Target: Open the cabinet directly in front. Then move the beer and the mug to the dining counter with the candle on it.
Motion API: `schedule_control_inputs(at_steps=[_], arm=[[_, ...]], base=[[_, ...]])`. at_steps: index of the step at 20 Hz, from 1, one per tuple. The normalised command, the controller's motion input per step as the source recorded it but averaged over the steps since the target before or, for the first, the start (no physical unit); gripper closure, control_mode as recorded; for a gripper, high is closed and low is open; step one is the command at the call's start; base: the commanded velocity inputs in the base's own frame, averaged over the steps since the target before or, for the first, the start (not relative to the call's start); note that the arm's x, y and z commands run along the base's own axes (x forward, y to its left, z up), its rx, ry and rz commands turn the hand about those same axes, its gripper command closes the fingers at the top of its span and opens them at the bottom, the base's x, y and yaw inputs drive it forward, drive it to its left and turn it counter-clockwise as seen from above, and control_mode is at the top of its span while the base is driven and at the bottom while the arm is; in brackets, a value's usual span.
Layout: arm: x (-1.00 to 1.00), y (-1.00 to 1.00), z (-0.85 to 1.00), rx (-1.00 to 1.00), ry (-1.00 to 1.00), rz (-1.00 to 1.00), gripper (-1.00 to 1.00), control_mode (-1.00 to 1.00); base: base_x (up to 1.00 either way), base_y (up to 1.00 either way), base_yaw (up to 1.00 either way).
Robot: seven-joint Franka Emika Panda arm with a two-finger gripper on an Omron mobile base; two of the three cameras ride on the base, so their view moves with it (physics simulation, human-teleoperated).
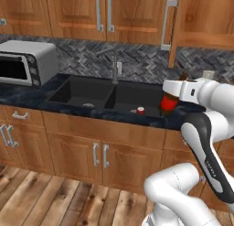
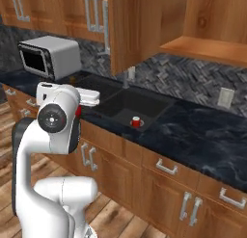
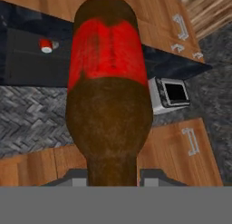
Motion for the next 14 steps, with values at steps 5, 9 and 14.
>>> schedule_control_inputs(at_steps=[5,9,14], arm=[[0.0,0.0,0.0,0.0,0.0,0.0,1.0,1.0],[0.0,0.0,0.0,0.0,0.0,0.0,1.0,1.0],[0.0,0.0,0.0,0.0,0.0,0.0,1.0,1.0]], base=[[0.0,0.27,0.49],[0.0,0.34,0.5],[0.0,0.35,0.49]])
